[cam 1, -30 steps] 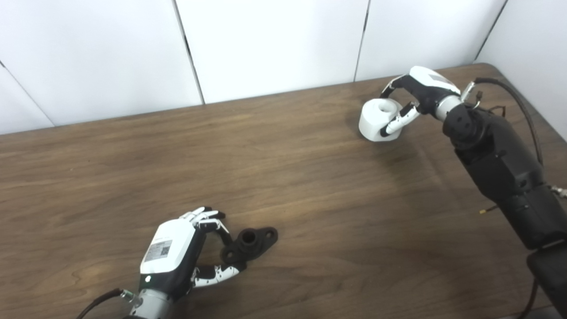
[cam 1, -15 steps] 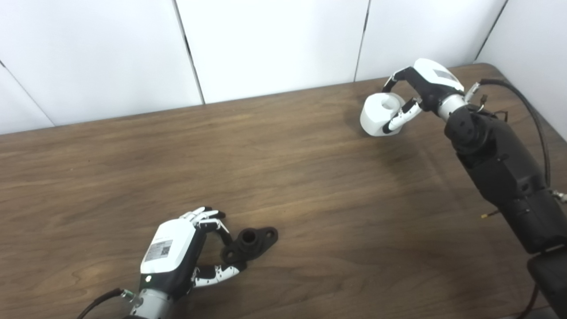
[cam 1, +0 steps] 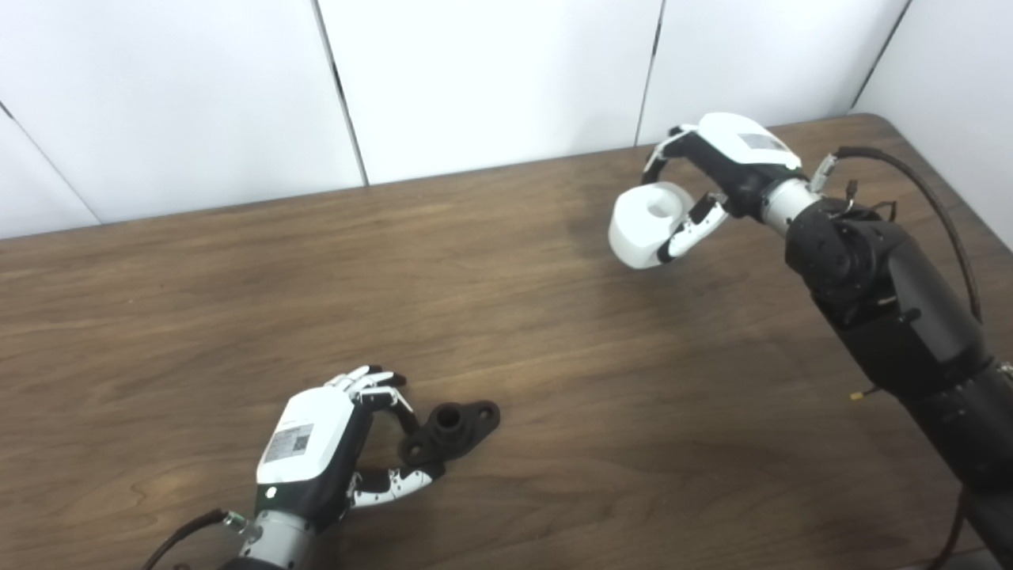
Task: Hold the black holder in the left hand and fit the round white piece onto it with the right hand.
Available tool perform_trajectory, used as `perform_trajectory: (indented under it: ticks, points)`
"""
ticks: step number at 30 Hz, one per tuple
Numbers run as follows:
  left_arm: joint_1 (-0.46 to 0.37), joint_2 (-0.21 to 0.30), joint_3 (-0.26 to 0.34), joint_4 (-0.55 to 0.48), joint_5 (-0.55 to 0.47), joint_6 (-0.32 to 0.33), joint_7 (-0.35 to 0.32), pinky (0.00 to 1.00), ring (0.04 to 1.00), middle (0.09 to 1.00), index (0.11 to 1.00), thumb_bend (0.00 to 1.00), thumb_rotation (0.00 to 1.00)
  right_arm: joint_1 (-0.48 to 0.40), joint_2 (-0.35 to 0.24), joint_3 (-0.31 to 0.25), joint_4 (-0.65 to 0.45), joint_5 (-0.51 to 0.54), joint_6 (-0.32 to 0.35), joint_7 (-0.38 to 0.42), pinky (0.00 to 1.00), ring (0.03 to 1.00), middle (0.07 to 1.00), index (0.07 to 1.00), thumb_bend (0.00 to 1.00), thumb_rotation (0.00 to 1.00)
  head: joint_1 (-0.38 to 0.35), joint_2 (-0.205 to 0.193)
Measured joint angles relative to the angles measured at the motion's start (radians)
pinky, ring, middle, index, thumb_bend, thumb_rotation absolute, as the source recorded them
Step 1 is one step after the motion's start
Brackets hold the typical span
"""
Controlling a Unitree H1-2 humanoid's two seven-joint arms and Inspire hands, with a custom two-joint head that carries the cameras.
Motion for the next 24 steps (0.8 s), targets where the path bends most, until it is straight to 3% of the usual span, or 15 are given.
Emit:
perform_trajectory:
  ticks: [6,11,24]
  points:
    - [-0.016,-0.016,-0.008,0.033,0.005,0.0,0.034,0.88,0.888,0.809,0.49,0.51,0.05,0.029,0.013,0.025,-0.149,-0.022,0.006,0.077,0.84,0.957,0.796,0.486,0.52,0.13,0.049,0.003]
    - [-0.028,-0.023,-0.025,0.059,0.014,-0.001,0.064,0.89,0.892,0.813,0.49,0.51,0.05,0.046,0.06,0.043,-0.213,-0.03,0.006,0.109,0.86,0.96,0.799,0.485,0.52,0.13,0.075,0.006]
    - [-0.039,-0.054,-0.041,0.073,0.042,0.04,0.068,0.91,0.914,0.83,0.491,0.51,0.05,0.114,0.2,0.107,-0.285,-0.104,0.005,0.134,0.87,0.95,0.791,0.484,0.52,0.13,0.127,0.018]
